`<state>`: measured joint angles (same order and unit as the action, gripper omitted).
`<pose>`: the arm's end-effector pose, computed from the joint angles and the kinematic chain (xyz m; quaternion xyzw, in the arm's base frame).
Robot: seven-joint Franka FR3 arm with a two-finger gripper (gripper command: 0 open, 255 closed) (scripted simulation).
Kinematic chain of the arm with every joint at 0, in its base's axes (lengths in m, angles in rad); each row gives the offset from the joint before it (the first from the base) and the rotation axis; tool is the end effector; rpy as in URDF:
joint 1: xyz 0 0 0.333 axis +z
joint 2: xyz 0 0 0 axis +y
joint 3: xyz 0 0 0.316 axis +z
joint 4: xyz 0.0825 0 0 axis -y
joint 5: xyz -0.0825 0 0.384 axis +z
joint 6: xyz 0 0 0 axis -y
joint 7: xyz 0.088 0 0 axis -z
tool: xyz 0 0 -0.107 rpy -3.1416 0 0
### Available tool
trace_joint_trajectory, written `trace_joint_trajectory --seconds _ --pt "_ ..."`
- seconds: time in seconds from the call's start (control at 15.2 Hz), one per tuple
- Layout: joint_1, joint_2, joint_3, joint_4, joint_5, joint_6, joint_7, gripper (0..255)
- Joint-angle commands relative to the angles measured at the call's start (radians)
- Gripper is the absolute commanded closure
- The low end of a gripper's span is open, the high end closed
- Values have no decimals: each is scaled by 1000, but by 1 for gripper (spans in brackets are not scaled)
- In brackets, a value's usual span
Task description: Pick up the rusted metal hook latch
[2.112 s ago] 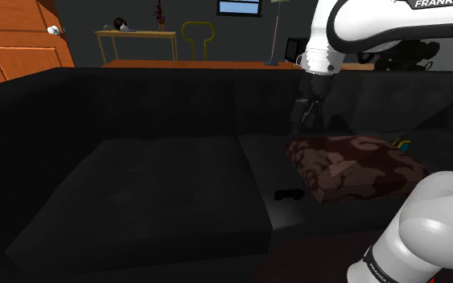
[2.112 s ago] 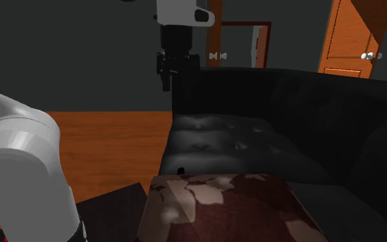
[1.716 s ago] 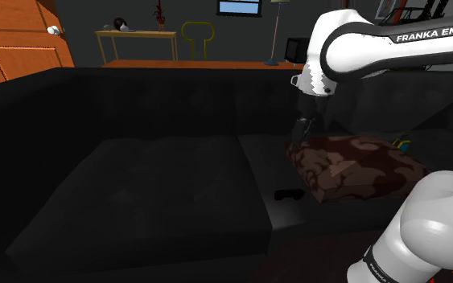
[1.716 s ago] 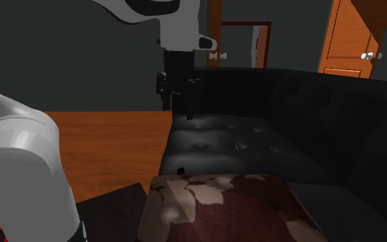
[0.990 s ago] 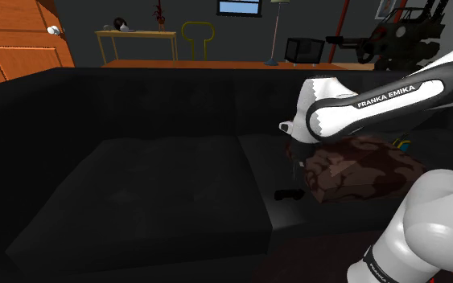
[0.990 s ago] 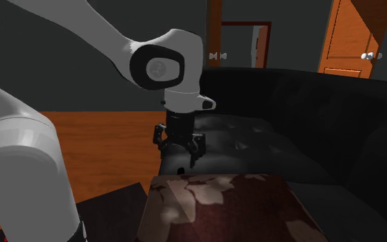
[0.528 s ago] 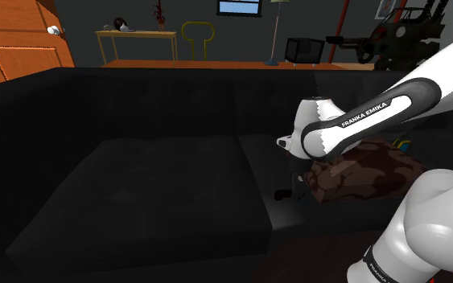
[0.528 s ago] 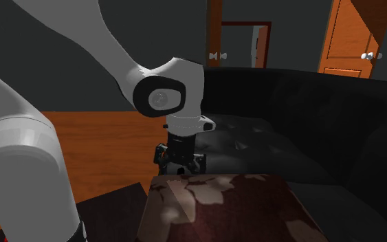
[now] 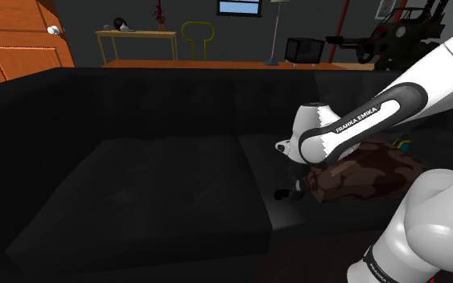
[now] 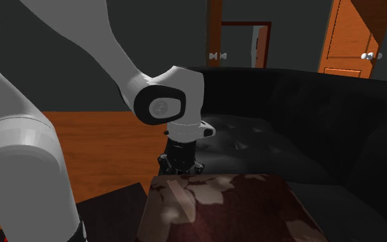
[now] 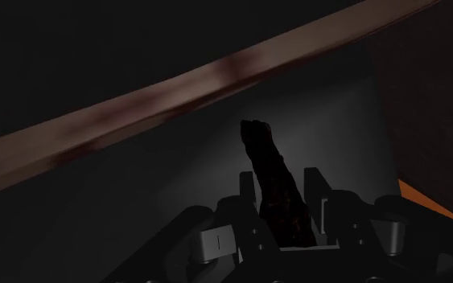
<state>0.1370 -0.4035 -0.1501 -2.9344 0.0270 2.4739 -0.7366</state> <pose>0.3211 0.0029 0.2757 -0.9356 -0.3497 0.0153 0.0460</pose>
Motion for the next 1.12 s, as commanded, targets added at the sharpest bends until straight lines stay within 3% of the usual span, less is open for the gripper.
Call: trace_joint_trajectory --seconds 0.0,0.33,1.06 --pt "0 2 0 -3 0 0 0 255" --pt "2 4 1 0 1 0 1 255" --pt "-16 -162 19 57 -19 -223 28 255"
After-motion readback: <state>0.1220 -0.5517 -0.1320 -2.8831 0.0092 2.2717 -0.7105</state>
